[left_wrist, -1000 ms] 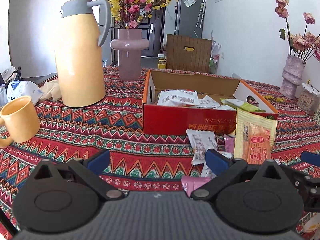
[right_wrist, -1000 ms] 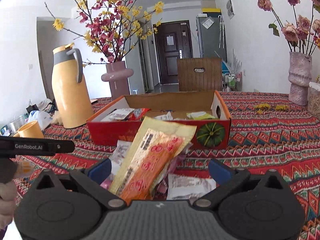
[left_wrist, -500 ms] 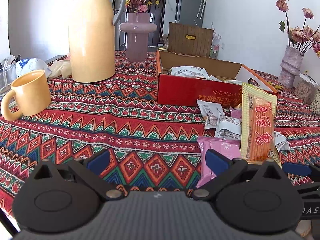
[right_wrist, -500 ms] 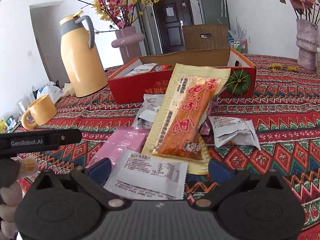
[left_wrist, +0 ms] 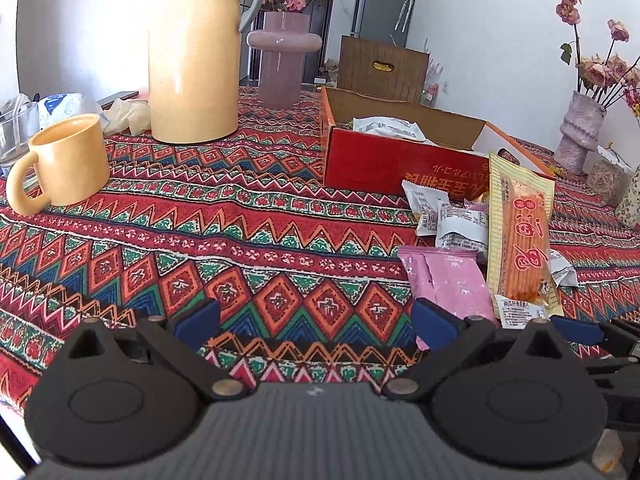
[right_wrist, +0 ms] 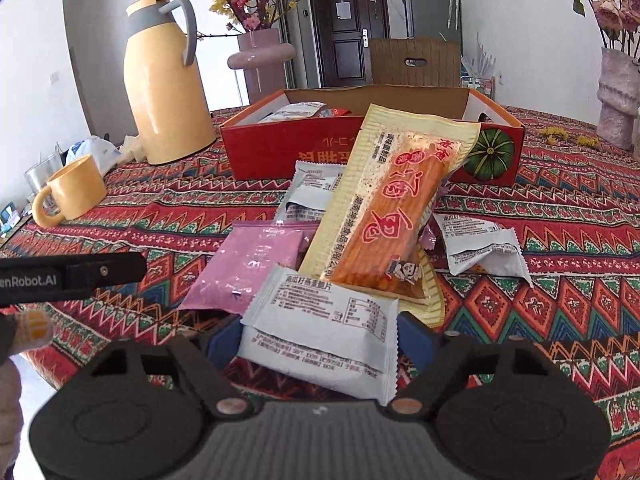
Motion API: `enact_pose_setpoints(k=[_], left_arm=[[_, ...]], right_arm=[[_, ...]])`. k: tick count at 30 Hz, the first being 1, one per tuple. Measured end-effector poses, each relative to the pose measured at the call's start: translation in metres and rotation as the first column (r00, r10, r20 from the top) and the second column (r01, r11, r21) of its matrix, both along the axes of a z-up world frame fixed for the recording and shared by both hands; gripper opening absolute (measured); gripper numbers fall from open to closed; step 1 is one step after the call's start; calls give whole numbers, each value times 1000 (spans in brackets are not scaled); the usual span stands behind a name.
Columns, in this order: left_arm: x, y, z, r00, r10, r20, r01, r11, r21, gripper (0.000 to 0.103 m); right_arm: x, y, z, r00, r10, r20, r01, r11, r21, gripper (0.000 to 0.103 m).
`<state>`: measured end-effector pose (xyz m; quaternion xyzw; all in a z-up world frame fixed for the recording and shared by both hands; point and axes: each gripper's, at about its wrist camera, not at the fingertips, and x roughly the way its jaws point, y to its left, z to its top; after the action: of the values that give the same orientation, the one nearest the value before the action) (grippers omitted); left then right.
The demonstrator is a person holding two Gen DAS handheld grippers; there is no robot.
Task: Organize snacks
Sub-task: 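Grasp a white-and-silver packet with the right gripper, then grasp the pink packet with the left gripper while the right gripper holds its packet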
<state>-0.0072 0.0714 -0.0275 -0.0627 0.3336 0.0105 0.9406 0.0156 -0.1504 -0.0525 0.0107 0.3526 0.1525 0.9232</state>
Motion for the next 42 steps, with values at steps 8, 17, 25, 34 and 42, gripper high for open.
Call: enact_pose_setpoints(k=[8, 17, 25, 34, 42], left_arm=[[0, -2, -1, 1000, 7, -11, -7, 1000, 7, 103], [0, -12, 2, 1000, 6, -6, -6, 1000, 16, 103], [7, -26, 1, 1000, -11, -21, 12, 1000, 18, 103], [23, -54, -2, 998, -49, -43, 49, 999, 20, 103], [44, -84, -6, 996, -79, -52, 82, 995, 49, 103]], right_arm=[[-9, -9, 0, 999, 29, 20, -29, 1000, -11, 68], [-19, -25, 1, 998, 39, 47, -40, 999, 22, 29], [-26, -38, 7, 994, 38, 102, -44, 998, 52, 23], [-25, -67, 15, 987, -34, 160, 21, 996, 85, 23], [-20, -90, 16, 979, -89, 185, 70, 992, 109, 23]])
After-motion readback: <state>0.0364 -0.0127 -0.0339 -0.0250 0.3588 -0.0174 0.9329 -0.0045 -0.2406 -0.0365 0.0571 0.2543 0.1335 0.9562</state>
